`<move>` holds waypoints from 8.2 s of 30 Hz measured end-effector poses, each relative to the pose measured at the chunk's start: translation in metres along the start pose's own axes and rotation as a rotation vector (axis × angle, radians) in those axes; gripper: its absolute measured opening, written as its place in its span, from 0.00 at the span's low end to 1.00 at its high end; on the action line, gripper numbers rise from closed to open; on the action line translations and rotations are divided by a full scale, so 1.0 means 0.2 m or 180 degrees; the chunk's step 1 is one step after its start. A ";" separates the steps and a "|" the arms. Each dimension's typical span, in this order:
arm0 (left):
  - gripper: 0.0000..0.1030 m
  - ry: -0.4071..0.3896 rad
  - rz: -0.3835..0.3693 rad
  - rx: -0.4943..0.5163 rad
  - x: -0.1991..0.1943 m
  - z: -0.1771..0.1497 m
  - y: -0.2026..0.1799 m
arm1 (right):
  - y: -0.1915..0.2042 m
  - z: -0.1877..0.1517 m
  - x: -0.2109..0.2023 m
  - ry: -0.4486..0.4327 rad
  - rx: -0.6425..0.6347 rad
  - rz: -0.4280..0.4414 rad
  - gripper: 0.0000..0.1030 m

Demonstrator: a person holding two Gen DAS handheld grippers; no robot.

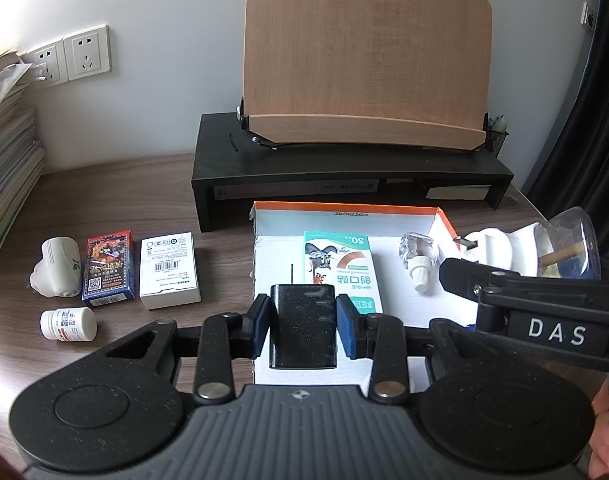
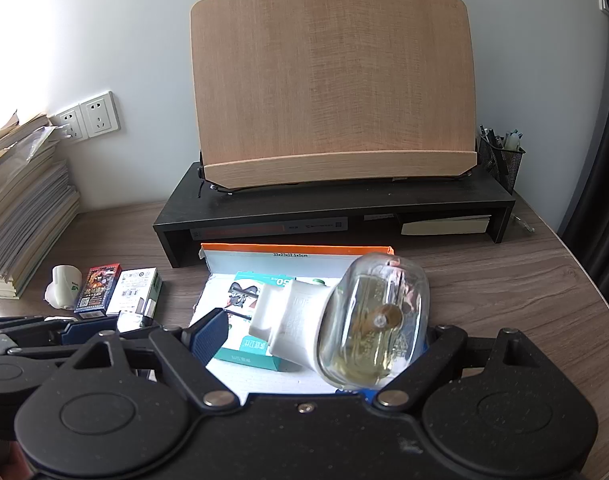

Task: Organize rigid objects
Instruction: 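Lower the black plug into the white box with left tool while right holds the heater above it, then open left tool to release the black plug while right lowers and releases the heater, then withdraw both open tools toward the white pill bottle and adapter box, then grasp the white pill bottle with left tool while right grasps the white power adapter box, then carry the pill bottle with left tool while right carries the adapter box over the white box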

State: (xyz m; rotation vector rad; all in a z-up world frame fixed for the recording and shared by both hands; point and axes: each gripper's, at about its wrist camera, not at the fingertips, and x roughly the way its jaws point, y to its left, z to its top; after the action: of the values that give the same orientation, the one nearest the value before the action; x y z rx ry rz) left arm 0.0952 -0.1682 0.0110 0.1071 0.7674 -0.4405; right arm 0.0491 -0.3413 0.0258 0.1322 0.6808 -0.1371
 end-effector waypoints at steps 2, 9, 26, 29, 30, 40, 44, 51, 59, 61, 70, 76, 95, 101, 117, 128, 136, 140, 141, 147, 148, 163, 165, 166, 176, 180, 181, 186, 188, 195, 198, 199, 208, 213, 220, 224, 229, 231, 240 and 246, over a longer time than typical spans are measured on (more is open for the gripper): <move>0.35 -0.0003 0.0002 0.0001 0.00 0.00 0.00 | 0.00 0.00 0.00 0.0000 0.0003 0.0002 0.99; 0.35 -0.0003 0.0006 0.0003 0.00 0.00 0.00 | 0.00 0.00 0.00 0.0005 -0.0007 0.0002 0.99; 0.35 0.0031 -0.0012 -0.0001 0.02 0.00 -0.01 | -0.01 -0.01 0.04 0.0056 -0.0021 -0.0018 0.99; 0.35 0.0035 -0.0016 -0.0003 0.03 0.00 -0.01 | -0.01 0.00 0.05 0.0068 -0.0016 -0.0027 0.99; 0.35 0.0040 -0.0018 -0.0007 0.03 0.00 -0.01 | -0.02 0.00 0.05 0.0070 -0.0014 -0.0034 0.99; 0.31 0.0037 -0.0075 0.0022 0.07 0.01 -0.01 | -0.04 0.01 0.10 0.0128 -0.0007 -0.0071 0.99; 0.31 0.0067 -0.0050 -0.0072 0.09 0.00 0.04 | -0.05 0.01 0.13 0.0168 0.0003 -0.0105 0.99; 0.31 0.0085 0.0168 -0.0281 0.11 0.02 0.19 | -0.05 0.01 0.19 0.0242 0.0015 -0.0132 0.99; 0.31 0.0187 0.0380 -0.0381 0.13 -0.01 0.31 | -0.01 0.01 0.24 0.0294 -0.0036 -0.0094 0.99; 0.31 0.0234 0.0432 -0.0355 0.15 -0.04 0.33 | 0.00 0.01 0.25 0.0300 -0.0058 -0.0092 0.99; 0.29 0.0649 0.0155 -0.0051 0.29 -0.15 0.23 | 0.00 0.01 0.29 0.0372 -0.0088 -0.0084 0.99; 0.34 0.0506 -0.0214 0.0037 0.23 -0.14 0.15 | 0.02 0.02 0.31 0.0386 -0.0191 -0.0092 0.98; 0.58 0.0272 0.0239 -0.0198 0.02 -0.04 0.26 | 0.15 0.05 0.12 0.0055 -0.0199 -0.0109 0.99; 0.67 0.0221 0.0365 -0.0350 -0.05 -0.07 0.39 | 0.26 0.02 0.10 0.0084 -0.0239 0.0008 0.99; 0.70 0.0247 0.0687 -0.0761 -0.14 -0.18 0.75 | 0.57 -0.03 0.16 0.0209 -0.0479 0.0294 0.99; 0.77 0.0264 0.0802 -0.0873 -0.11 -0.21 0.89 | 0.67 -0.04 0.23 0.0278 -0.0515 0.0354 0.99; 0.87 0.0245 0.0810 -0.0801 0.02 -0.19 0.93 | 0.70 -0.04 0.30 0.0342 -0.0515 0.0346 0.99; 0.90 0.0221 0.0824 -0.0743 0.10 -0.17 0.94 | 0.72 -0.04 0.35 0.0380 -0.0510 0.0342 0.99; 0.90 0.0224 0.0827 -0.0729 0.12 -0.17 0.94 | 0.73 -0.05 0.36 0.0390 -0.0513 0.0342 0.99; 0.71 0.0256 0.0789 -0.0637 0.25 -0.16 0.96 | 0.76 -0.04 0.44 0.0446 -0.0524 0.0354 0.99; 0.61 0.0273 0.0747 -0.0644 0.26 -0.16 0.97 | 0.76 -0.04 0.45 0.0461 -0.0520 0.0364 0.99; 0.56 0.0147 0.0680 -0.0662 0.15 -0.18 1.06 | 0.99 0.04 0.82 0.0710 -0.0552 0.0556 0.98; 0.56 0.0124 0.0689 -0.0677 0.12 -0.18 1.07 | 1.02 0.04 0.87 0.0754 -0.0580 0.0500 0.97; 0.56 0.0111 0.0699 -0.0677 0.12 -0.18 1.07 | 1.03 0.05 0.90 0.0778 -0.0585 0.0496 0.94; 0.56 0.0081 0.0739 -0.0730 0.09 -0.17 1.08 | 1.08 0.02 0.93 0.0767 -0.0662 0.0406 0.69; 0.56 0.0049 0.0733 -0.0721 0.06 -0.16 1.07 | 1.06 0.03 0.82 0.0696 -0.0663 0.0440 0.69; 0.56 0.0040 0.0728 -0.0713 0.05 -0.16 1.06 | 1.05 0.03 0.79 0.0665 -0.0670 0.0445 0.69; 0.56 -0.0002 0.0704 -0.0645 0.01 -0.16 1.00 | 1.00 0.02 0.62 0.0554 -0.0658 0.0495 0.69; 0.56 -0.0021 0.0685 -0.0618 -0.02 -0.16 0.97 | 0.98 0.00 0.55 0.0531 -0.0628 0.0499 0.69; 0.56 -0.0065 0.0582 -0.0507 -0.11 -0.17 0.84 | 0.89 -0.06 0.35 0.0480 -0.0510 0.0480 0.69; 0.56 -0.0084 0.0532 -0.0481 -0.15 -0.19 0.78 | 0.84 -0.10 0.27 0.0455 -0.0490 0.0459 0.69; 0.56 -0.0092 0.0518 -0.0464 -0.16 -0.19 0.76 | 0.83 -0.11 0.24 0.0443 -0.0477 0.0443 0.69; 0.56 -0.0111 0.0340 -0.0268 -0.26 -0.26 0.54 | 0.64 -0.20 0.01 0.0338 -0.0293 0.0297 0.69; 0.56 -0.0107 0.0200 -0.0127 -0.30 -0.30 0.41 | 0.51 -0.27 -0.11 0.0301 -0.0170 0.0152 0.69; 0.56 -0.0111 -0.0093 0.0108 -0.33 -0.36 0.26 | 0.34 -0.37 -0.27 0.0247 0.0067 -0.0172 0.69; 0.56 -0.0080 -0.0256 0.0184 -0.33 -0.39 0.21 | 0.25 -0.43 -0.36 0.0238 0.0190 -0.0400 0.69; 0.56 -0.0050 -0.0337 0.0192 -0.33 -0.41 0.14 | 0.16 -0.47 -0.44 0.0230 0.0258 -0.0539 0.69; 0.56 -0.0060 -0.0312 0.0163 -0.33 -0.42 0.12 | 0.13 -0.47 -0.45 0.0220 0.0231 -0.0499 0.69; 0.56 -0.0051 -0.0081 -0.0036 -0.32 -0.43 0.01 | 0.06 -0.45 -0.42 0.0211 0.0048 -0.0223 0.69; 0.56 -0.0076 0.0037 -0.0063 -0.33 -0.42 -0.02 | 0.08 -0.44 -0.43 0.0127 -0.0057 -0.0081 0.69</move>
State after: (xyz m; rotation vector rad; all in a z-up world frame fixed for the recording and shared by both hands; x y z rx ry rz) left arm -0.0037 -0.1282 -0.0032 0.0876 0.7471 -0.4225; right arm -0.0688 -0.3035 0.0137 0.1093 0.7235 -0.1529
